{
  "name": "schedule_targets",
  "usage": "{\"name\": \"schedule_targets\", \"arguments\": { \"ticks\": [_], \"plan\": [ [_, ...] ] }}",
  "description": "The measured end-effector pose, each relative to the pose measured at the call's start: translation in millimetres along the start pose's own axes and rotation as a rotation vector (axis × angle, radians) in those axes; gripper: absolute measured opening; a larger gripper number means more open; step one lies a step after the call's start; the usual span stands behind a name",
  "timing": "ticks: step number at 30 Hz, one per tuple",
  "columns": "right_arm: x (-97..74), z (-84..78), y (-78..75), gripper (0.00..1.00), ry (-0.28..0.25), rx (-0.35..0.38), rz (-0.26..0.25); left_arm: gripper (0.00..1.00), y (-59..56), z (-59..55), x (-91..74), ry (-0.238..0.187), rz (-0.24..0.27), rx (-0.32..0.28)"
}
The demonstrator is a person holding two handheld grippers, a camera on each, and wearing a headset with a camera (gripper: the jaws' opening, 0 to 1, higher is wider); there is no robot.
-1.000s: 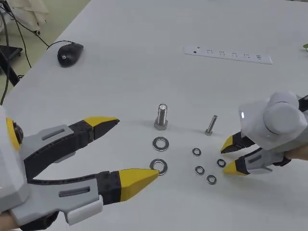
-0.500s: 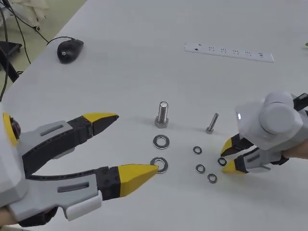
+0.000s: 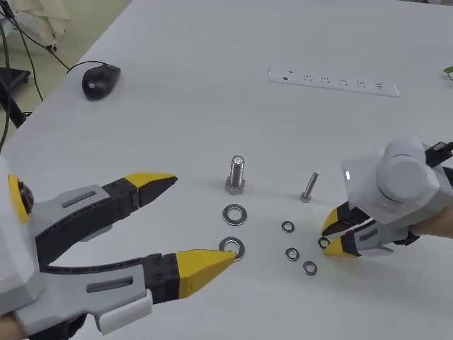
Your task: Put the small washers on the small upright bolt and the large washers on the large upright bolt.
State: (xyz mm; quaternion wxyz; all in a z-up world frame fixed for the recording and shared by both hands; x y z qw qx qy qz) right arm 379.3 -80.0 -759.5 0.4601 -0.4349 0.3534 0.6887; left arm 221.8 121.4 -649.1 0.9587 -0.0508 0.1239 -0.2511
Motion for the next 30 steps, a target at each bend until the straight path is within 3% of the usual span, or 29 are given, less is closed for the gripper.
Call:
{"name": "schedule_targets", "arguments": {
  "ticks": [7, 20, 30],
  "plan": [
    [0.8, 1.9, 1.7, 0.14, 0.018, -0.038, -0.004, 0.63, 0.2, 0.9, -1.4, 0.004, 0.000, 0.008],
    [-0.1, 1.6, -0.5, 0.12, 0.019, 0.000, -0.004, 0.63, -2.0, 1.6, -4.5, 0.004, 0.002, 0.016],
    [-31.0, 4.9, -6.5, 0.12, -0.002, 0.033, -0.042, 0.63, -4.0, 0.1, -5.7, 0.013, -0.003, 0.023]
  ]
}}
Point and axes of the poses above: the centre of the closed fingertips' face, and the gripper's own axes: x roughly forward along the fingers, y roughly to its left, z roughly out of its top, the point moved 7 cm from there along -x, roughly backward along the fingers, and after that the axes turned 7 degrees about z, right-handed, at the moved point
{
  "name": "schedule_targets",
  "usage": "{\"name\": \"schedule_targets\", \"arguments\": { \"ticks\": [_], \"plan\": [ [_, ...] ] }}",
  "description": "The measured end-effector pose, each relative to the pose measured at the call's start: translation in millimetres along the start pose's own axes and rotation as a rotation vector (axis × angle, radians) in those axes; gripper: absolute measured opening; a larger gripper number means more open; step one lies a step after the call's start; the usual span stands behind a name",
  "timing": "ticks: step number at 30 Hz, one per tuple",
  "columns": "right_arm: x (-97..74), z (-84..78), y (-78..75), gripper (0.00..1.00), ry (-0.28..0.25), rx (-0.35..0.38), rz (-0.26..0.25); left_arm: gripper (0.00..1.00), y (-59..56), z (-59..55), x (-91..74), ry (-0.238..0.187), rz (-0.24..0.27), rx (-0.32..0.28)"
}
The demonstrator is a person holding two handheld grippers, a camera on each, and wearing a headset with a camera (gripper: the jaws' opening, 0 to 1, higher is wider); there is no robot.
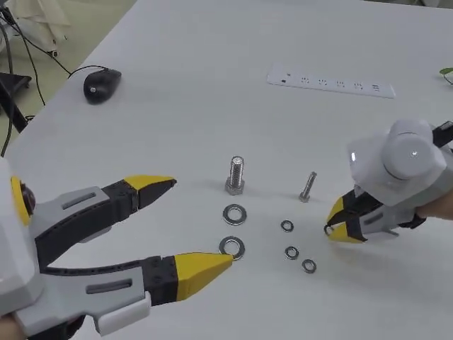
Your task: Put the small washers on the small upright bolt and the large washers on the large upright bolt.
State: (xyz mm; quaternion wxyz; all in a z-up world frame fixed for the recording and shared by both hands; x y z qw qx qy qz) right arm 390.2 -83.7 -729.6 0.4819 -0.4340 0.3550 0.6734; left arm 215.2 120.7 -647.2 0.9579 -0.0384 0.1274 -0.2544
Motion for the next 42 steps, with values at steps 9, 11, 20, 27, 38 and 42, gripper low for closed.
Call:
{"name": "schedule_targets", "arguments": {
  "ticks": [9, 11, 20, 27, 38, 42],
  "plan": [
    [-35.3, 14.1, -25.4, 0.12, -0.002, 0.006, -0.065, 0.63, -4.2, -1.6, -0.8, 0.000, -0.007, -0.005],
    [-39.5, 19.4, -30.5, 0.12, -0.004, -0.002, -0.077, 0.63, -5.3, -1.2, -0.8, 0.002, -0.010, -0.004],
    [-40.8, 37.1, -46.5, 0.12, 0.007, -0.007, -0.086, 0.63, -6.9, -2.5, -1.3, 0.007, -0.015, -0.005],
    [-33.6, 41.8, -50.8, 0.12, 0.016, -0.016, -0.077, 0.63, -7.5, -3.0, -1.7, 0.002, -0.014, -0.013],
    [-25.9, 42.2, -57.9, 0.12, 0.043, -0.033, -0.067, 0.63, -5.2, -2.7, -0.3, -0.006, -0.013, -0.024],
    [-22.7, 41.0, -59.0, 0.12, 0.056, -0.034, -0.059, 0.63, -4.8, -2.7, 0.0, -0.011, -0.016, -0.029]
  ]
}}
Point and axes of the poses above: the centre of the closed fingertips' face, and the gripper's own axes: x roughly forward along the fingers, y roughly to its left, z roughly out of its top, the point moved 7 cm from there along -x, roughly backward along the fingers, and after that the axes turned 7 degrees about z, right-handed, at the moved point
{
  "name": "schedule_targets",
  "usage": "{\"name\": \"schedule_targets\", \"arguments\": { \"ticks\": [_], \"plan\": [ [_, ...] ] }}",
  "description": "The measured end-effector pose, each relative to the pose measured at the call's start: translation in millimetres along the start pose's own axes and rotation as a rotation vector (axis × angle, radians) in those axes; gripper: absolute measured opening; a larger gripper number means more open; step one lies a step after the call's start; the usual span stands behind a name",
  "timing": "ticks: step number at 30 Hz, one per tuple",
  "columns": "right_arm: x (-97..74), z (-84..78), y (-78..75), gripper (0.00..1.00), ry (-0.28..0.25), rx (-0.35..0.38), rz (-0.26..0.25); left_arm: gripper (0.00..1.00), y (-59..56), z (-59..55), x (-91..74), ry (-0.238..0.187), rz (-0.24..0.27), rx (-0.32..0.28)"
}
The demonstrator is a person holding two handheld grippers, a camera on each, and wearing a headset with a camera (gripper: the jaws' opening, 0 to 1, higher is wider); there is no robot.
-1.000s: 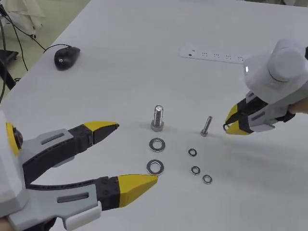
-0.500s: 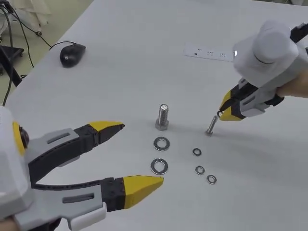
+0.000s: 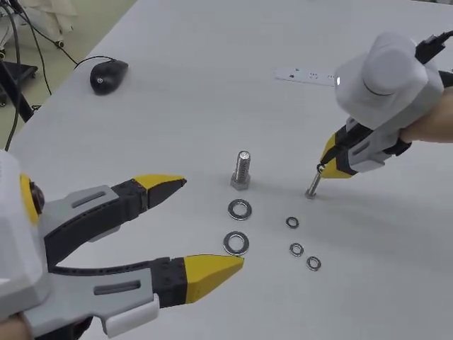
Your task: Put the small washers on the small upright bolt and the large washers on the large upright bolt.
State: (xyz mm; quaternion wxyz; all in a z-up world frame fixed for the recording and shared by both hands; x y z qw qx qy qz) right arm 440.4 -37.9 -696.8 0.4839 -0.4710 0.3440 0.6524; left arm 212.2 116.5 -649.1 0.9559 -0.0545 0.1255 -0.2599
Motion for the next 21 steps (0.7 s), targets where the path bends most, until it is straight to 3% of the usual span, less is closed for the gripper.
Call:
{"name": "schedule_targets", "arguments": {
  "ticks": [9, 20, 21],
  "plan": [
    [9.6, -3.6, -1.3, 0.12, 0.024, -0.007, 0.001, 0.63, 1.8, -2.7, -0.2, 0.006, 0.001, -0.005],
    [29.2, -8.2, 0.6, 0.12, 0.041, -0.007, 0.019, 0.63, 2.0, -4.0, -1.0, 0.003, -0.004, -0.019],
    [37.1, -8.5, 2.0, 0.12, 0.045, -0.016, 0.020, 0.63, 2.3, -4.3, -1.0, 0.005, -0.004, -0.021]
  ]
}}
Point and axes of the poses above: the centre of the closed fingertips' face, and the gripper's own axes: x roughly forward along the fingers, y roughly to its left, z roughly out of its top, the point moved 7 cm from there along -x, roughly backward along the fingers, and after that the axes turned 7 degrees about z, right-handed, at the moved point
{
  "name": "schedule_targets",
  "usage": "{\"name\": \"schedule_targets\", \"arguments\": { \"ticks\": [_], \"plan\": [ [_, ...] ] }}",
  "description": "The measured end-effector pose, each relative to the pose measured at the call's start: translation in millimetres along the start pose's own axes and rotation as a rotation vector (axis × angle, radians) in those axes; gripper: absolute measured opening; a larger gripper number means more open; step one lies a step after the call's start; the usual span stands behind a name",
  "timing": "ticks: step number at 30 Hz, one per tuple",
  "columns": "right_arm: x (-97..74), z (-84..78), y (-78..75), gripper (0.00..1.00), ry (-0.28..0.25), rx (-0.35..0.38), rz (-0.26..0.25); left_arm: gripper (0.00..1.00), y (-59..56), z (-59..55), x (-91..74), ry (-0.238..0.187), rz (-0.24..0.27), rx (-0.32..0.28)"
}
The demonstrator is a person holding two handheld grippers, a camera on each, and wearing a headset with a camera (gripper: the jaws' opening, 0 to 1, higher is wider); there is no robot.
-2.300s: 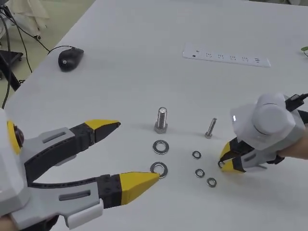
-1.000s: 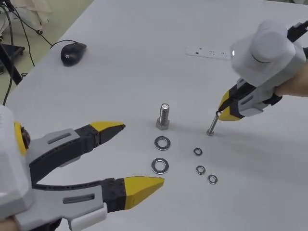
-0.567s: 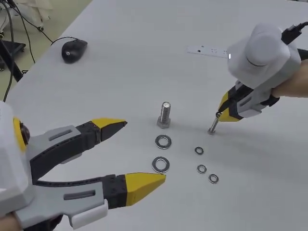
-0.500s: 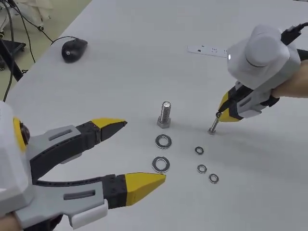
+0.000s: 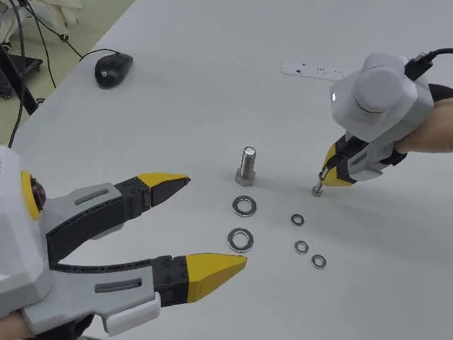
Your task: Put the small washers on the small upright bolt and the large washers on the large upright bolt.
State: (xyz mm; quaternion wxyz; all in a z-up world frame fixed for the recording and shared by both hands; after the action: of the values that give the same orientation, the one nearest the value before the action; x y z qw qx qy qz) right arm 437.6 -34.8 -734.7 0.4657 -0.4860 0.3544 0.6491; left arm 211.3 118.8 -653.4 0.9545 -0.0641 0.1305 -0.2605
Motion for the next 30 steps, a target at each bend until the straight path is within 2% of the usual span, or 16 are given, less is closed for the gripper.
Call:
{"name": "schedule_targets", "arguments": {
  "ticks": [13, 17, 19, 22, 26, 30],
  "plan": [
    [14.6, -3.0, 1.8, 0.13, -0.003, -0.005, 0.010, 0.63, 2.6, -0.5, -1.3, 0.004, 0.010, -0.002],
    [14.4, -4.7, -0.7, 0.18, -0.010, -0.009, 0.008, 0.63, 2.8, -0.9, -2.2, 0.004, 0.010, -0.004],
    [11.1, -5.6, -0.8, 0.17, -0.011, -0.003, 0.000, 0.63, 3.1, -1.0, -2.6, 0.006, 0.011, -0.002],
    [0.6, -4.5, 1.6, 0.17, -0.045, 0.031, -0.002, 0.63, 2.9, 0.2, -3.0, 0.005, 0.011, 0.003],
    [-11.3, -11.1, 6.7, 0.18, -0.050, 0.049, -0.019, 0.63, 0.6, 2.0, -3.7, 0.006, 0.004, 0.010],
    [-19.2, -20.4, 20.4, 0.19, -0.054, 0.071, -0.014, 0.63, -2.8, 4.8, -5.6, 0.006, 0.002, 0.024]
  ]
}}
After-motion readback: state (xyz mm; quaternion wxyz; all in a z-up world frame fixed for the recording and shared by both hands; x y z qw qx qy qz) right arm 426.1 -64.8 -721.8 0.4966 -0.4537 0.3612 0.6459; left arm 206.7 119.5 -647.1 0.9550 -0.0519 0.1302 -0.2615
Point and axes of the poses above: the centre of the closed fingertips' face, and the gripper's own axes: x roughly forward along the fingers, y roughly to its left, z roughly out of its top, the point moved 7 cm from there along -x, roughly backward along the fingers, and after that the axes turned 7 degrees about z, right-handed, at the moved point
